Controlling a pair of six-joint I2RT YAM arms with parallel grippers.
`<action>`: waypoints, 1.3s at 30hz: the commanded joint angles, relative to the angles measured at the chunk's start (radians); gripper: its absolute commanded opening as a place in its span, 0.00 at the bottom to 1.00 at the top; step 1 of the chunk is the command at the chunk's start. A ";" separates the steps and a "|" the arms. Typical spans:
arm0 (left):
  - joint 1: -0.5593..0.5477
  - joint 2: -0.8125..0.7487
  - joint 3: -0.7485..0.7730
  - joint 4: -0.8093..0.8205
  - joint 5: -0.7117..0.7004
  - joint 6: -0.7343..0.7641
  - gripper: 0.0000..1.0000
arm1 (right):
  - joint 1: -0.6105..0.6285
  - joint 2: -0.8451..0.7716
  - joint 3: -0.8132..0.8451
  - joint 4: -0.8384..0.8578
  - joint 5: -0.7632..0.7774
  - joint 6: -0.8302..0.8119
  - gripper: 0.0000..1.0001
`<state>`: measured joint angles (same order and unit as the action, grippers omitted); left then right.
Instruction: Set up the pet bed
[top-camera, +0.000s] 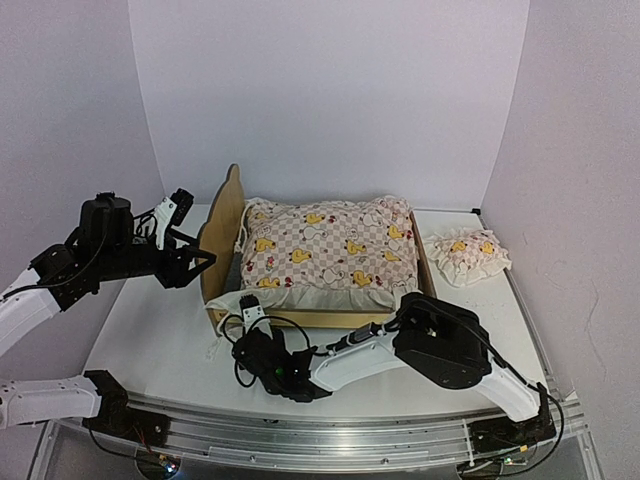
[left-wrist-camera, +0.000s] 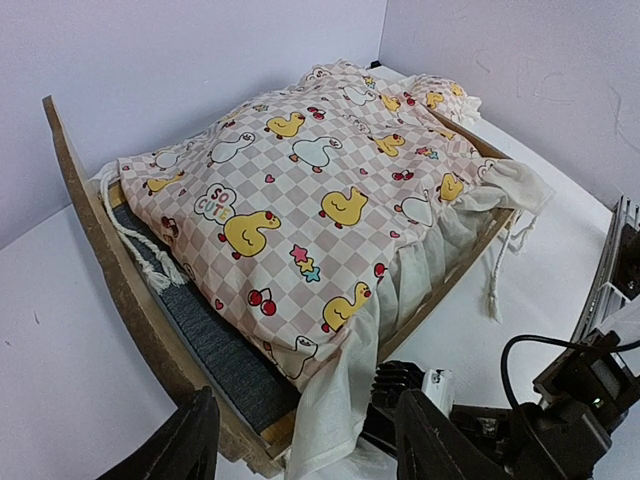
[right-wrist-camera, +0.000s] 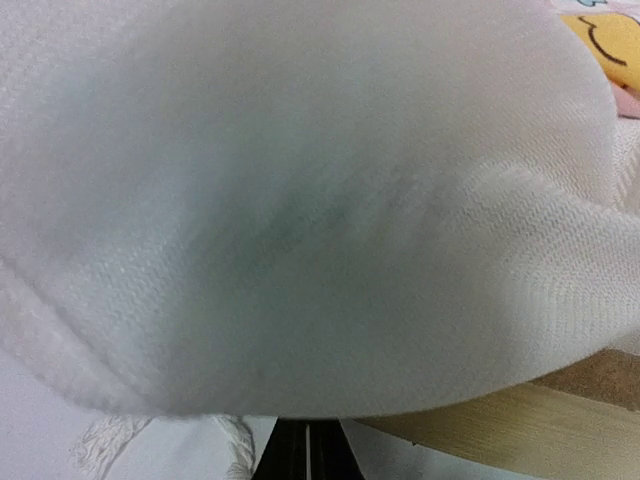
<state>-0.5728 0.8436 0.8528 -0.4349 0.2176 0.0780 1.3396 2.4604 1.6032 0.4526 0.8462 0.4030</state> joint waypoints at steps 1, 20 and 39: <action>0.005 -0.007 -0.010 0.049 0.017 -0.002 0.62 | -0.013 -0.011 0.033 0.022 0.067 -0.036 0.00; 0.004 0.149 0.008 0.006 0.248 0.254 0.59 | -0.089 -0.448 -0.110 -0.229 -0.316 -0.312 0.00; 0.001 0.222 0.016 0.045 0.237 0.339 0.53 | -0.178 -0.550 -0.053 -0.363 -0.435 -0.310 0.00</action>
<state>-0.5724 1.1198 0.8648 -0.4446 0.4060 0.4824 1.1719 2.0049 1.5223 0.0897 0.4494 0.0734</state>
